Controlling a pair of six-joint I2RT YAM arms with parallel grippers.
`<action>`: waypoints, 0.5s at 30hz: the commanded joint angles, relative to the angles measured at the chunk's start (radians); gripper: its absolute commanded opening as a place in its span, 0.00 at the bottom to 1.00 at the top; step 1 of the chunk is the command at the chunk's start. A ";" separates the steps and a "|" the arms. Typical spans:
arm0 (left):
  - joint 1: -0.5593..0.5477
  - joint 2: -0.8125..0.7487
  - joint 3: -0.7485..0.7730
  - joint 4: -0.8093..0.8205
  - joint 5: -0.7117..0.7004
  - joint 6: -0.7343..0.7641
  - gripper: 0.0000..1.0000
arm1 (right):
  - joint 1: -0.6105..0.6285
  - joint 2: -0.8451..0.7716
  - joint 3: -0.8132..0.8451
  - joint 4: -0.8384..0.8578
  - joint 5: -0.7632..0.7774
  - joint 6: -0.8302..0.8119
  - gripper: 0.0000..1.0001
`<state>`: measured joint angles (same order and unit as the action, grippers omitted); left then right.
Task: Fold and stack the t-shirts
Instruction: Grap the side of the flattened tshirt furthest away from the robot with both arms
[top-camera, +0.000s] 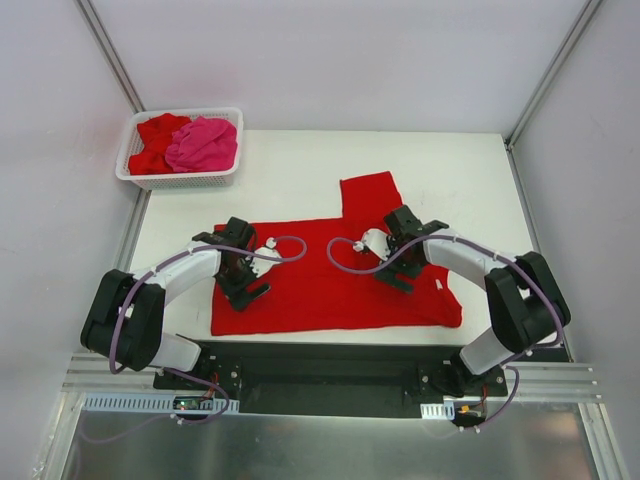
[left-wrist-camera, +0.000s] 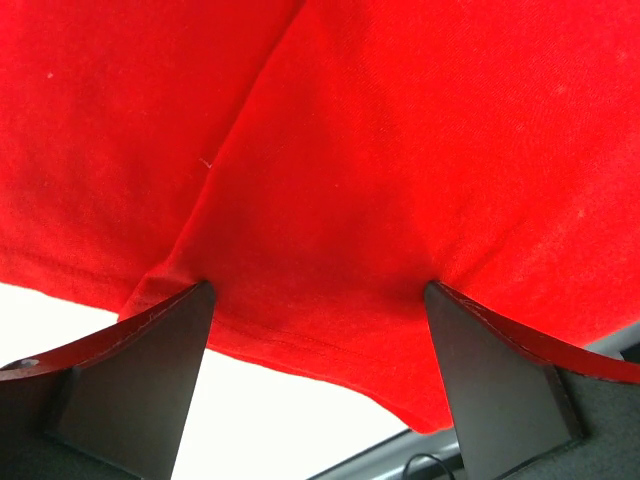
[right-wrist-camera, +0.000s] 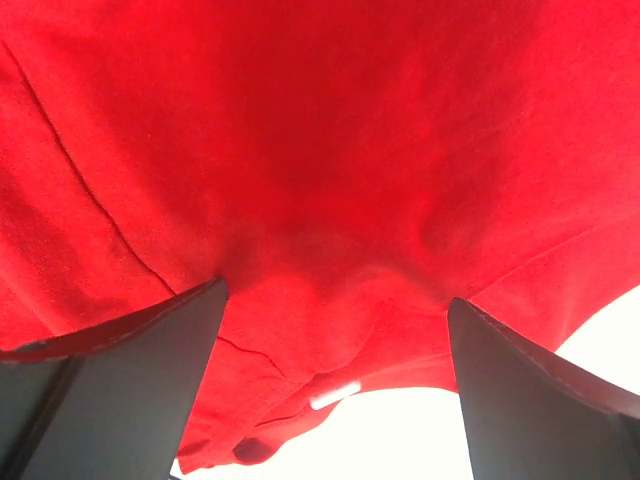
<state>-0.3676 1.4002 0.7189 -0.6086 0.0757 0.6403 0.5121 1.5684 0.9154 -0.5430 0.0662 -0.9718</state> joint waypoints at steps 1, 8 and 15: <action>-0.011 0.029 -0.053 -0.122 -0.007 0.015 0.88 | 0.020 -0.056 -0.024 -0.035 -0.014 0.038 0.96; -0.011 0.031 -0.045 -0.123 -0.030 0.019 0.88 | 0.051 -0.074 -0.061 -0.040 -0.016 0.051 0.96; -0.011 0.033 -0.030 -0.125 -0.062 0.007 0.88 | 0.111 -0.082 -0.110 -0.023 -0.016 0.081 0.96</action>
<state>-0.3679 1.4029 0.7143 -0.6636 0.0513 0.6422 0.5861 1.5108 0.8387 -0.5480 0.0654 -0.9298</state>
